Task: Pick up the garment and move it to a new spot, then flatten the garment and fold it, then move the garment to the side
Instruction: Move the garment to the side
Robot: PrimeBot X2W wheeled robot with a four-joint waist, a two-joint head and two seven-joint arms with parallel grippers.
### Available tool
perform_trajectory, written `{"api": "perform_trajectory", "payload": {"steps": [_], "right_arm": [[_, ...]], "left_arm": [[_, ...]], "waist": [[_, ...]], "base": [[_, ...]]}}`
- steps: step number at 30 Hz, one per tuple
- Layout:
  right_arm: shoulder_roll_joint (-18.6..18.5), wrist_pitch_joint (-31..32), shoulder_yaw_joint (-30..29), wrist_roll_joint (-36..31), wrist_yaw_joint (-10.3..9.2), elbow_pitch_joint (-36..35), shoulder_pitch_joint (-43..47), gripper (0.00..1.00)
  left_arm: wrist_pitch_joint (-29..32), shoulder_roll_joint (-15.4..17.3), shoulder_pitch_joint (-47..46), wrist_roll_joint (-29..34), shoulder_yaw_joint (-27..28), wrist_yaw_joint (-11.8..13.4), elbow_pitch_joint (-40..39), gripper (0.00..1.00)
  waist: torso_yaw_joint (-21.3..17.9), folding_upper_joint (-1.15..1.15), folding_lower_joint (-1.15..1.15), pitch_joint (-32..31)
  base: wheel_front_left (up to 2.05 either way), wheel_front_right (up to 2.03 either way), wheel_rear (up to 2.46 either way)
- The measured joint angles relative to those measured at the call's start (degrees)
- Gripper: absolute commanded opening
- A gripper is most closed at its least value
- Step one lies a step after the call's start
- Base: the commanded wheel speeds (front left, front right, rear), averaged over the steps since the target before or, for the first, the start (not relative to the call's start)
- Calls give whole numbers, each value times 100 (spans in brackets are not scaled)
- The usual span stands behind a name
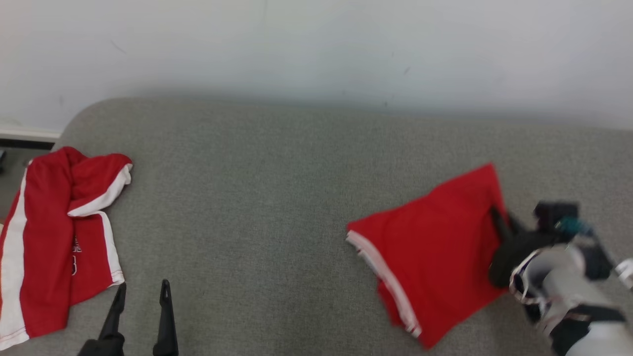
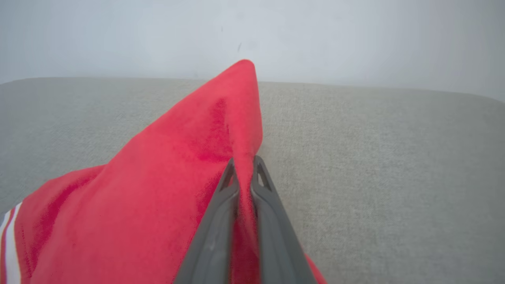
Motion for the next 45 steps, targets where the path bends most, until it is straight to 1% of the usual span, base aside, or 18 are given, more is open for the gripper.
{"api": "perform_trajectory", "payload": {"steps": [8,9,10,16,20,24,29,32,41,42,43,44,45], "right_arm": [[-1013,167,250,-104,0,30,-1372,0],[-1136,193,287,-111,0,44,-1500,0],[-1136,193,287,-111,0,44,-1500,0],[-1827,289,413,-163,0,223,-2077,0],[-2149,360,519,-229,0,272,-2524,0],[-2395,481,656,-331,0,321,-2889,0],[-2773,550,712,-419,0,550,-3104,0],[-2897,550,692,-498,0,661,-3123,0],[-2880,479,600,-698,0,909,-3354,0],[-2874,438,587,-732,0,934,-3376,4],[-2871,394,580,-772,0,953,-3411,4],[-2865,370,571,-817,0,973,-3436,43],[-2852,348,546,-837,0,1012,-3451,100]], "left_arm": [[-40,23,-453,-32,144,-1,-341,100],[-42,43,-518,-32,154,-2,-374,100],[-42,43,-518,-32,154,-2,-374,100],[-58,178,-746,-26,289,-10,-575,100],[-64,289,-823,-20,388,4,-799,100],[-60,412,-831,0,479,40,-1002,100],[26,528,-836,27,539,101,-1318,100],[75,571,-833,29,564,125,-1445,100],[156,658,-805,29,615,196,-1621,100],[168,665,-804,29,617,198,-1626,100],[170,669,-804,29,619,199,-1631,100],[170,670,-803,27,617,202,-1634,100],[170,670,-803,27,619,207,-1634,100]], "waist": [[-115,0,1,663],[-131,0,1,764],[-131,0,1,764],[-269,1,2,1332],[-402,1,1,1661],[-557,1,1,1963],[-792,1,1,2308],[-884,1,0,2408],[-984,1,0,2528],[-982,1,0,2531],[-979,1,0,2535],[-977,1,0,2536],[-975,1,0,2535]], "base": [[0,0,0],[0,0,0],[0,0,0],[0,0,0],[0,0,0],[0,0,0],[0,0,0],[0,0,0],[0,0,0],[0,0,0],[0,0,0],[0,0,0],[0,0,0]]}}
